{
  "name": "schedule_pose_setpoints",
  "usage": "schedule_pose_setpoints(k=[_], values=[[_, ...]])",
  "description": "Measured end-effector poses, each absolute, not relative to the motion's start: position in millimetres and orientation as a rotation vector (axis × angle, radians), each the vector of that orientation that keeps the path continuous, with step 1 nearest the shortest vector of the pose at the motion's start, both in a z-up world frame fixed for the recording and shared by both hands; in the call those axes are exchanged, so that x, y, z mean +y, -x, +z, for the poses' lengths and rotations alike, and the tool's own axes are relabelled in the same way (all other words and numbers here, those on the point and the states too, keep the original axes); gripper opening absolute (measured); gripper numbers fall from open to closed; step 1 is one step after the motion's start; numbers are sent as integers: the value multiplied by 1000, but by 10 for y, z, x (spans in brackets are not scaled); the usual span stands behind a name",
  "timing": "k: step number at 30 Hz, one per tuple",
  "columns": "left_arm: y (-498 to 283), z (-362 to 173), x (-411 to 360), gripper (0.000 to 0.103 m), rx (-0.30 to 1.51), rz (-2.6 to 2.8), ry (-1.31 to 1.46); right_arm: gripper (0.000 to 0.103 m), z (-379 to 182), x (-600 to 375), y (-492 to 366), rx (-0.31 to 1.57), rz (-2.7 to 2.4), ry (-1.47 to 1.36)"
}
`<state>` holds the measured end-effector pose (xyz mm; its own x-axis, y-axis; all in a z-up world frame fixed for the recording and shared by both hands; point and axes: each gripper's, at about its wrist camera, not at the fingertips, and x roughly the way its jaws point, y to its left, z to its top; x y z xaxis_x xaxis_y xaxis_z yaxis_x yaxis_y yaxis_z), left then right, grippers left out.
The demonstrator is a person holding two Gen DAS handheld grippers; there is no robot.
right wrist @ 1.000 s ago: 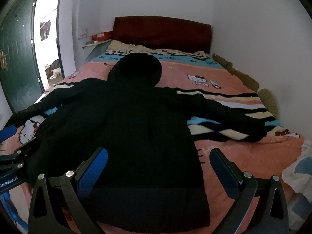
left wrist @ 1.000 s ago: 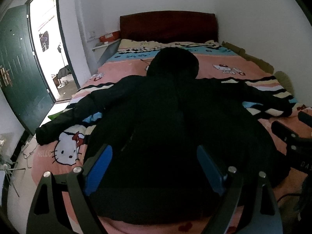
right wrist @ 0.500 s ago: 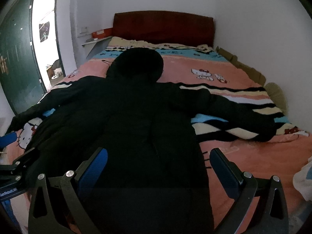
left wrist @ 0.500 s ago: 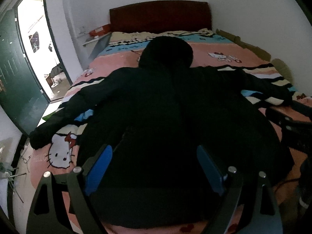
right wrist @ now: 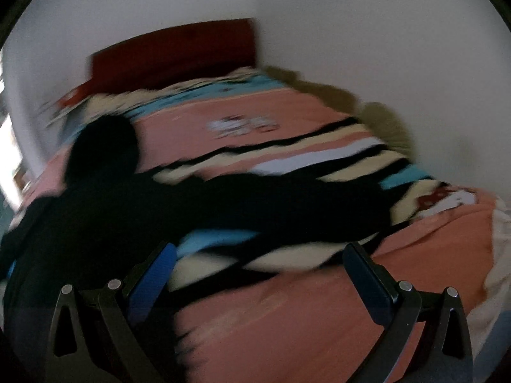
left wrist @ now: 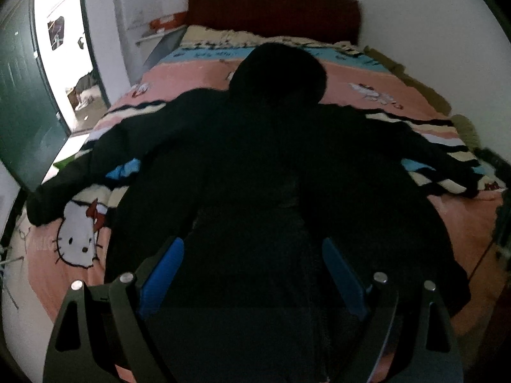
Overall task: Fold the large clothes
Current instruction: 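Grasp the jacket sleeve nearest the right tool with the right gripper, then lift the sleeve with the right gripper and fold it across the jacket back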
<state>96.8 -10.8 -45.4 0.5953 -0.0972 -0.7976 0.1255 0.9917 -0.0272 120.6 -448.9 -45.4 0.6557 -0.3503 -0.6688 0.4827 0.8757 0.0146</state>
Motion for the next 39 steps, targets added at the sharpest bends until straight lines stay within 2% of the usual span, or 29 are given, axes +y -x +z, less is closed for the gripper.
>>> schedule_pose_setpoints(k=[5, 10, 19, 21, 23, 24, 25, 28, 31, 39], values=[[-1085, -575, -1, 89, 976, -91, -14, 103, -586, -5516, -1466, 764, -665, -297], [-1138, -654, 40, 89, 993, -63, -23, 103, -946, -6357, -1611, 842, -728, -463], [-1215, -803, 52, 89, 1030, -70, -29, 103, -1603, -6921, -1722, 958, -638, -737], [-1231, -837, 78, 89, 1034, -73, -24, 94, -1709, -6957, -1729, 969, -629, -784], [-1236, -856, 88, 89, 1040, -78, -17, 60, -1757, -6986, -1681, 962, -629, -798], [-1237, -863, 90, 89, 1040, -82, -15, 54, -1753, -6996, -1658, 950, -617, -804], [-1234, -870, 88, 89, 1040, -85, -14, 40, -1731, -6994, -1641, 931, -592, -813], [-1216, -872, 100, 89, 1033, -98, -6, 26, -1626, -6943, -1652, 904, -546, -790], [-1181, -833, 132, 89, 1010, -107, 4, 22, -1444, -6833, -1661, 859, -514, -761], [-1100, -720, 301, 89, 957, -91, 50, 20, -718, -6365, -1775, 737, -409, -654]])
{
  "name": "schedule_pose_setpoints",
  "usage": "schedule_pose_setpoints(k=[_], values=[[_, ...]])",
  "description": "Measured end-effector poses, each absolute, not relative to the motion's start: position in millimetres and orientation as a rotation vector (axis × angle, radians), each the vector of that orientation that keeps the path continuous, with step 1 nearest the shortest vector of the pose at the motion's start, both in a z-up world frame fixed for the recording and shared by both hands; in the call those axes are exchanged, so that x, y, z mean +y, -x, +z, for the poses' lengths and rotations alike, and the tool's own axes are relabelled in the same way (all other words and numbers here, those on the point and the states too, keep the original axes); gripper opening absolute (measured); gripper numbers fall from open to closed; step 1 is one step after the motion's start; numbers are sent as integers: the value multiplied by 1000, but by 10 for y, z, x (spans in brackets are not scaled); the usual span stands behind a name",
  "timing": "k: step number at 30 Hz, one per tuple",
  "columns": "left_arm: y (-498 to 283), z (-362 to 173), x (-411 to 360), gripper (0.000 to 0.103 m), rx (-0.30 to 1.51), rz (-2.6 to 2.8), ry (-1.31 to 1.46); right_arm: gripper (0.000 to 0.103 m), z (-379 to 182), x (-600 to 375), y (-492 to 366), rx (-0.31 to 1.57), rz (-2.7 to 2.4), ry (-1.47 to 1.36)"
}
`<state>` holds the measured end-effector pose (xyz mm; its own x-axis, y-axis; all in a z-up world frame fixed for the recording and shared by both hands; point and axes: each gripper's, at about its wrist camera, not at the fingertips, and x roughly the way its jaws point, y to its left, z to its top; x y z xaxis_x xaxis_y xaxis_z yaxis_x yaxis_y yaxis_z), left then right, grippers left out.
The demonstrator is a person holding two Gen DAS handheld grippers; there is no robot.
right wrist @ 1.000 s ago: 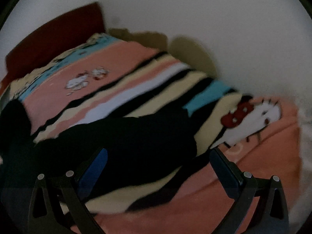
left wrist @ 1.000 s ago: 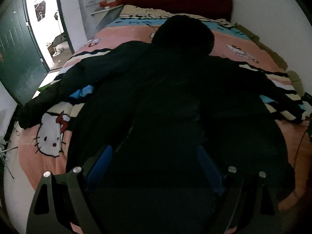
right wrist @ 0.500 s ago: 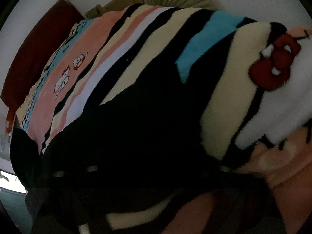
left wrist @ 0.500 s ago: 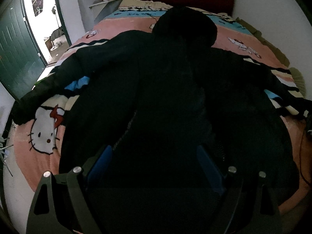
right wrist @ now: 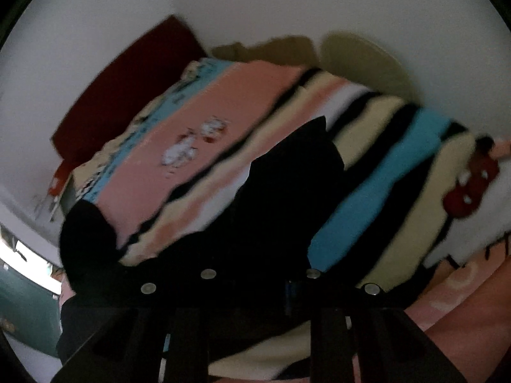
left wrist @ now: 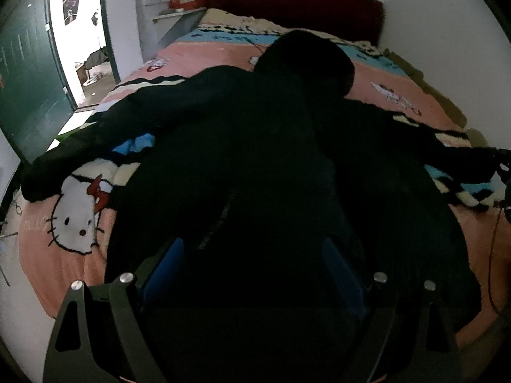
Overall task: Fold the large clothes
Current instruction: 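Lift the sleeve with the right gripper and fold it across the jacket back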
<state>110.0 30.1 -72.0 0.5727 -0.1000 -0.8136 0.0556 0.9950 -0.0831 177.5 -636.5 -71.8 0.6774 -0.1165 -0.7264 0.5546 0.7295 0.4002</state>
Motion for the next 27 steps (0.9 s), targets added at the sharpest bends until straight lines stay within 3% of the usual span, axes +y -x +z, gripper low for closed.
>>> schedule_pose_setpoints(k=[17, 27], values=[[-838, -416, 952, 89, 812, -55, 167, 17, 508, -4108, -2570, 651, 16, -446], [-736, -596, 1438, 89, 796, -10, 242, 17, 535, -2521, -2979, 671, 245, -386]])
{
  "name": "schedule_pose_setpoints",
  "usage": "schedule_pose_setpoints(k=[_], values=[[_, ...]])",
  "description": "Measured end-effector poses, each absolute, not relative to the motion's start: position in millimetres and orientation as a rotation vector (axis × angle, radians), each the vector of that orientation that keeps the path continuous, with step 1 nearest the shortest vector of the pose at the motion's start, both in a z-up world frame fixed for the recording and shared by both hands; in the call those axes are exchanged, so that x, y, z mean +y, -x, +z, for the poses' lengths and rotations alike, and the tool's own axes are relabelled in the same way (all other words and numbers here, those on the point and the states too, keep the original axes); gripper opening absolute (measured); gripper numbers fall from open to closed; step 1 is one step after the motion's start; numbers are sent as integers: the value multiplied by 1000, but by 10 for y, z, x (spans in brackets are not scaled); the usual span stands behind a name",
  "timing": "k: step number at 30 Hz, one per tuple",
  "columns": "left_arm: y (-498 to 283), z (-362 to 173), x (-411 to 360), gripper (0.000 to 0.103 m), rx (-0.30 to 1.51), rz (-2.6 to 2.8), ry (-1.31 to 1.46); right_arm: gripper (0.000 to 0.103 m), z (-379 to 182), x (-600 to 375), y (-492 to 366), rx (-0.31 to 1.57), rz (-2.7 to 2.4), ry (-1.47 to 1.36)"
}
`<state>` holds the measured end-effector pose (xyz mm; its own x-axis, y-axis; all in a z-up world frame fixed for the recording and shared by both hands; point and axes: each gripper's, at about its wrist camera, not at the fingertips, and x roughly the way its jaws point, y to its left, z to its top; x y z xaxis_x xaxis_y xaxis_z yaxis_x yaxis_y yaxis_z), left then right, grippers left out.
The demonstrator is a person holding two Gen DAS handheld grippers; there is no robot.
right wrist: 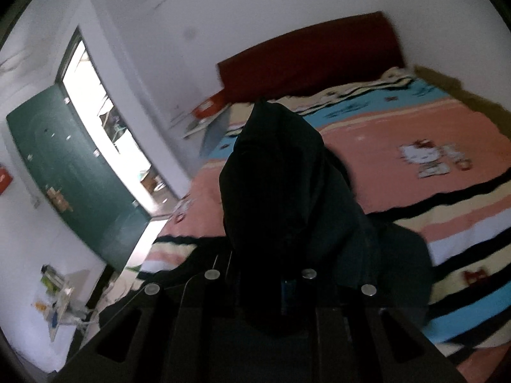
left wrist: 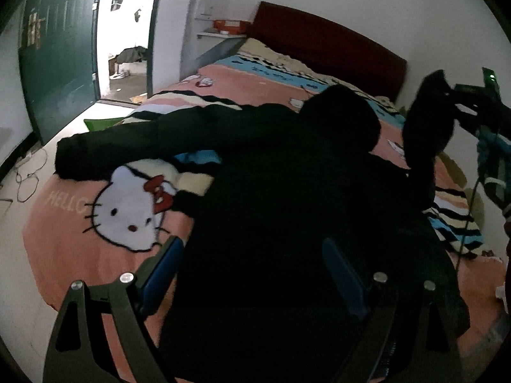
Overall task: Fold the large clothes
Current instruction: 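Lift the sleeve with the right gripper and fold it across the jacket back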
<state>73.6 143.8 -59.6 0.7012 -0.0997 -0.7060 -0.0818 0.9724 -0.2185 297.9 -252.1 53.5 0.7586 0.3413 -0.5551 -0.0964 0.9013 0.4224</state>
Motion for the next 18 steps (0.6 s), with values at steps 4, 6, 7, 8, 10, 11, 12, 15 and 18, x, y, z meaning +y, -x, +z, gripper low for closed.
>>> schedule_pose_setpoints(k=[4, 6, 7, 8, 10, 11, 12, 15, 18], values=[[-685, -670, 1635, 89, 781, 30, 256, 17, 227, -1915, -3089, 734, 280, -360], [-640, -704, 1741, 89, 768, 43, 256, 17, 11, -1649, -3164, 775, 279, -324], [-629, -712, 1767, 89, 765, 47, 253, 17, -104, -1521, -3195, 797, 276, -303], [-612, -727, 1809, 89, 760, 53, 250, 17, -175, -1404, -3192, 811, 272, -290], [-598, -755, 1874, 89, 756, 57, 252, 18, -386, -1217, -3263, 855, 260, -267], [-600, -775, 1909, 89, 756, 60, 256, 18, -501, -1117, -3286, 878, 254, -252], [-607, -793, 1935, 89, 757, 61, 261, 18, -589, -1027, -3299, 897, 249, -237], [-633, -840, 1972, 89, 768, 66, 267, 18, -829, -802, -3302, 954, 238, -200], [-644, -855, 1972, 89, 775, 66, 277, 22, -911, -647, -3297, 978, 211, -137]])
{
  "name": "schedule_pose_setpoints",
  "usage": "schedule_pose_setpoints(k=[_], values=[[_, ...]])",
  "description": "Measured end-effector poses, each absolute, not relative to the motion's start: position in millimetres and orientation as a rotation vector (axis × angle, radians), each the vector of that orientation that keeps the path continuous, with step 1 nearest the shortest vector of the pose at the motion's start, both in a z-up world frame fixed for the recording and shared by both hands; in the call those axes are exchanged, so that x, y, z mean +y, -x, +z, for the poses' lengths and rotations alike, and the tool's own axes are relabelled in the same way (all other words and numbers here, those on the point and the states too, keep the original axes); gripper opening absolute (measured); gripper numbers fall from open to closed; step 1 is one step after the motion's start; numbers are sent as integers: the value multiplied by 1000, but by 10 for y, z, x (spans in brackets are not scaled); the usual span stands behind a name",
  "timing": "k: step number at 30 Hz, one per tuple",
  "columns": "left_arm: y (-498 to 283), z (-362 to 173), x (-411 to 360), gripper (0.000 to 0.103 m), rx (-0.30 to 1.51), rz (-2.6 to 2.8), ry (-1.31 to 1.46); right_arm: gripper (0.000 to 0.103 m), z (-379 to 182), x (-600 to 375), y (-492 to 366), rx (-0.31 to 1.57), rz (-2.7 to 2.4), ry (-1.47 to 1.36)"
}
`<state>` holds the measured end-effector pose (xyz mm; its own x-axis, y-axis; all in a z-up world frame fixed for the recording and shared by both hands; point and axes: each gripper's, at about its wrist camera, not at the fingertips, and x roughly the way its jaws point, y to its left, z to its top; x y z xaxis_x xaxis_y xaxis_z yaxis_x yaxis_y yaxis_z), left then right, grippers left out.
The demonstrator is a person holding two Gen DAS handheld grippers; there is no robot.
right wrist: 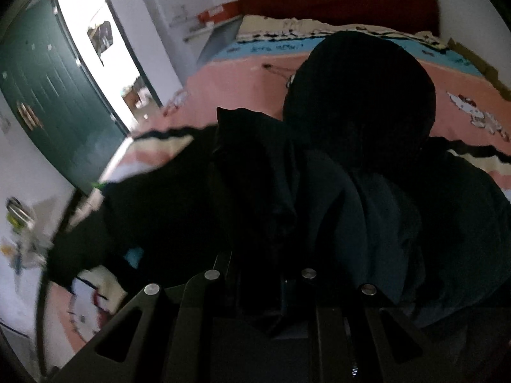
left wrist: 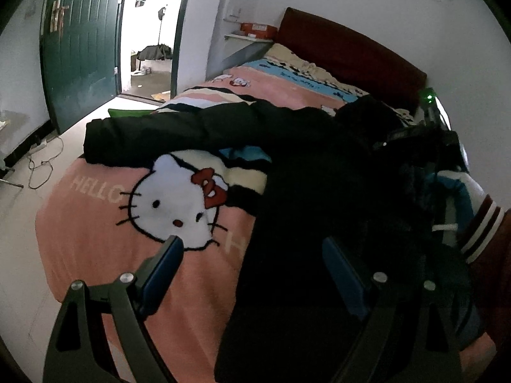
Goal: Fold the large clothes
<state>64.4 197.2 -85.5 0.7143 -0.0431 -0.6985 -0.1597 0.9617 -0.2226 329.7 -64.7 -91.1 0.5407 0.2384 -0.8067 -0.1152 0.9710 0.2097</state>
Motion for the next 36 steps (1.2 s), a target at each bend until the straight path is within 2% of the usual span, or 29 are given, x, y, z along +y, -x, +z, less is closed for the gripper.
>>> schedule_pose_setpoints(k=[1, 3, 4, 5, 12, 21, 23, 28, 36], values=[[-636, -844, 1973, 89, 774, 62, 286, 25, -919, -628, -3294, 983, 202, -131], [-618, -825, 1975, 89, 773, 55, 300, 40, -907, -613, -3308, 985, 198, -122], [-601, -807, 1972, 89, 769, 50, 307, 53, -895, -603, -3308, 986, 207, -119], [-577, -779, 1964, 89, 763, 50, 310, 59, -870, -585, -3286, 979, 211, -112], [-428, -502, 1849, 89, 733, 72, 264, 62, -518, -667, -2966, 910, 279, -144], [-600, -165, 1348, 89, 723, 38, 103, 68, 32, -1735, -2551, 782, 184, -153], [-773, -103, 1153, 89, 723, 15, 49, 73, 92, -1982, -2509, 763, 157, -144], [-1346, 3, 626, 89, 713, -42, -50, 79, 105, -2583, -2481, 736, 73, -128], [-2501, -229, -164, 89, 752, -83, -111, 80, -215, -3220, -2900, 765, -6, -172]])
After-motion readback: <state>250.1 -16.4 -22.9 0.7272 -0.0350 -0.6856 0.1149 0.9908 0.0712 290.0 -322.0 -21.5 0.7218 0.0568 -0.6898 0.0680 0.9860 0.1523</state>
